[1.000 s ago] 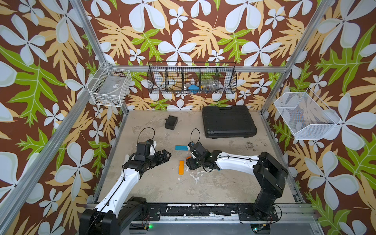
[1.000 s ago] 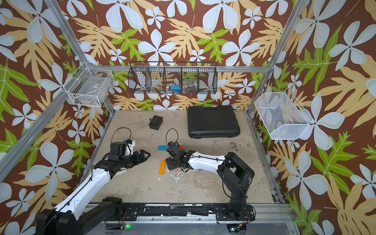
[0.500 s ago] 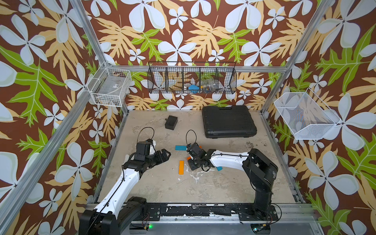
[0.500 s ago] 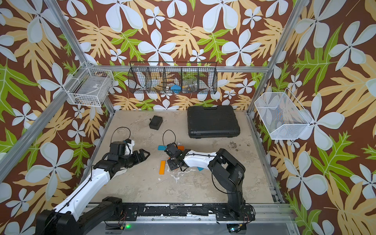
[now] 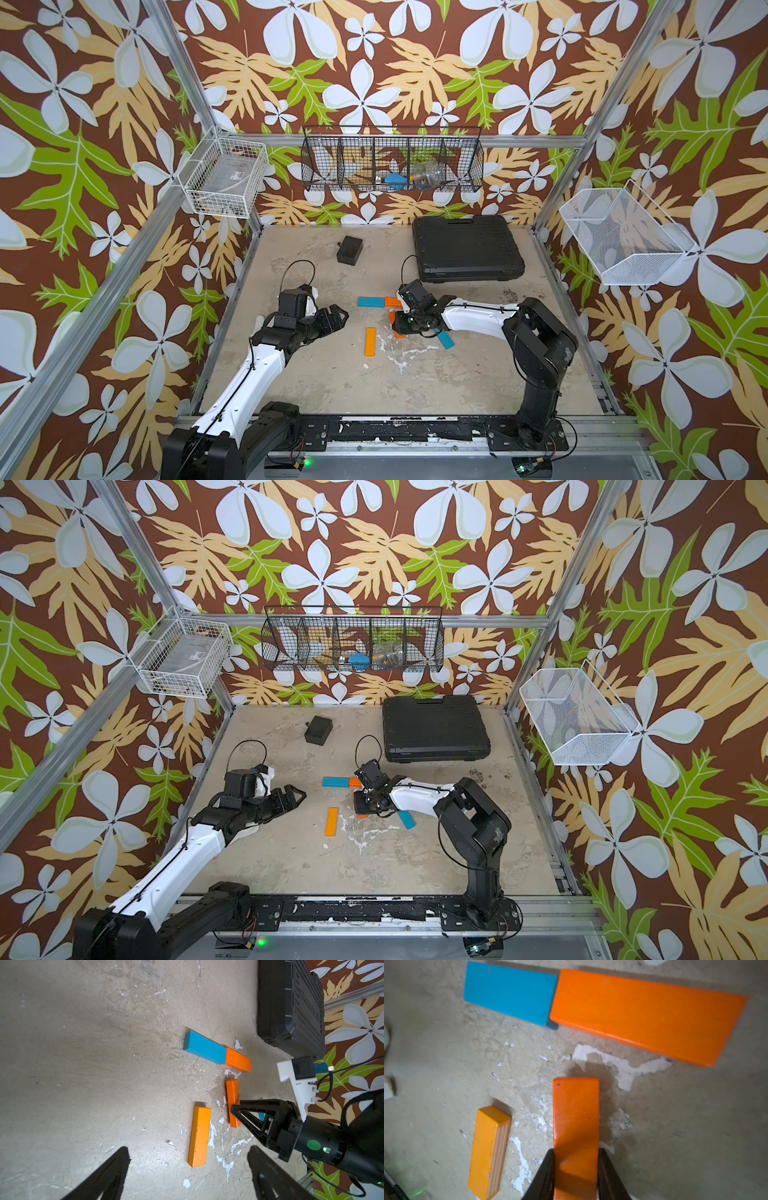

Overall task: Assemble the number 7 with building blocks
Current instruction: Assemble the building block at the center of the board.

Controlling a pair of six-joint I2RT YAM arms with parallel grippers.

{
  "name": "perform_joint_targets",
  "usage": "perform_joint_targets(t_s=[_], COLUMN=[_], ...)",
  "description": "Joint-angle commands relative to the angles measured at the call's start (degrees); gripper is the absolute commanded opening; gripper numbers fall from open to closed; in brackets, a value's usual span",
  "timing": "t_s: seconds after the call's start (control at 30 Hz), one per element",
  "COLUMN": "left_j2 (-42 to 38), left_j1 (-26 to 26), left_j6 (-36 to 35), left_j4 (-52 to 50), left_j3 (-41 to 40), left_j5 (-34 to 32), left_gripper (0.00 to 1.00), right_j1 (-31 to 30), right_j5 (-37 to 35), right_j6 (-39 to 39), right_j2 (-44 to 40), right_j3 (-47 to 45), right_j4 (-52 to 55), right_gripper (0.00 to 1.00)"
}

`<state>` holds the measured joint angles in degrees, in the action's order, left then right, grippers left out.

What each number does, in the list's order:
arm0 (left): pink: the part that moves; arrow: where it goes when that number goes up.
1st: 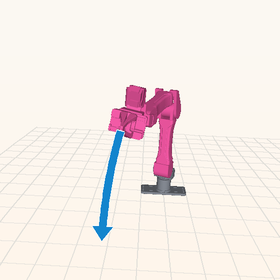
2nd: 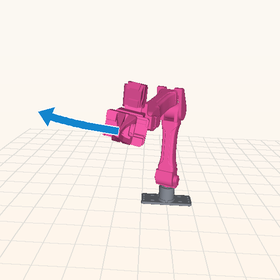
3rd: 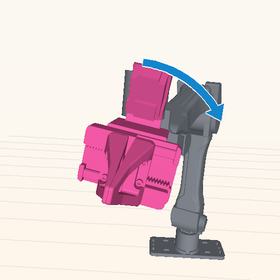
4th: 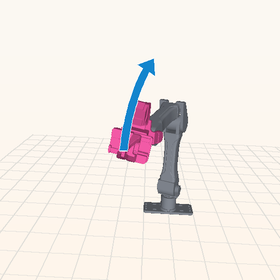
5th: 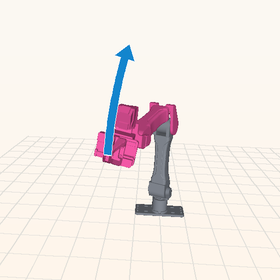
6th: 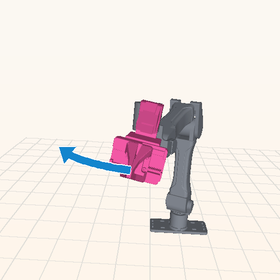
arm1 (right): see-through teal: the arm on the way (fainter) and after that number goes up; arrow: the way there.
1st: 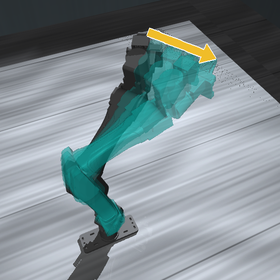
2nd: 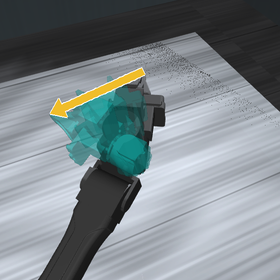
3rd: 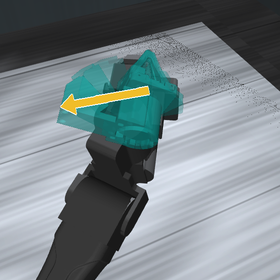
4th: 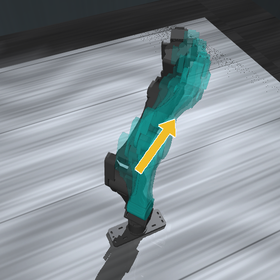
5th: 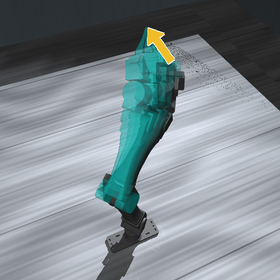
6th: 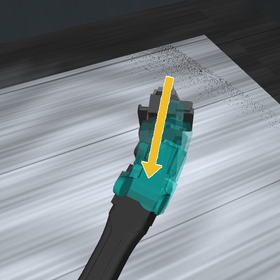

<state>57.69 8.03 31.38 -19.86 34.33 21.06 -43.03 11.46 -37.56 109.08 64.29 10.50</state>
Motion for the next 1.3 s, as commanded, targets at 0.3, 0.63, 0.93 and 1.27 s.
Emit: perform_joint_targets(t_s=[0.3, 0.63, 0.93, 1.27], left_j2=[-1.1, -1.1, 0.4, 0.7], left_j1=[-0.1, 0.0, 0.0, 0.0], left_j6=[-0.2, 0.1, 0.2, -0.3], left_j4=[-0.8, -0.5, -0.8, -2.5], left_j3=[0.0, -0.2, 1.1, 2.9], left_j5=[-0.9, -0.8, -0.1, -0.8], left_gripper=[0.92, 0.92, 0.92, 0.92], right_j1=[1.2, 1.2, 1.2, 1.2], right_j5=[-0.9, -4.2, -3.3, -0.7], right_j6=[-3.9, -2.7, -3.8, -7.1], right_j2=[1.4, -4.9, 0.0, 0.2], right_j3=[-0.4, -3.8, 2.5, -0.3], right_j4=[9.8, 10.3, 12.7, 13.5], right_gripper=[0.16, 0.79, 0.91, 0.46])
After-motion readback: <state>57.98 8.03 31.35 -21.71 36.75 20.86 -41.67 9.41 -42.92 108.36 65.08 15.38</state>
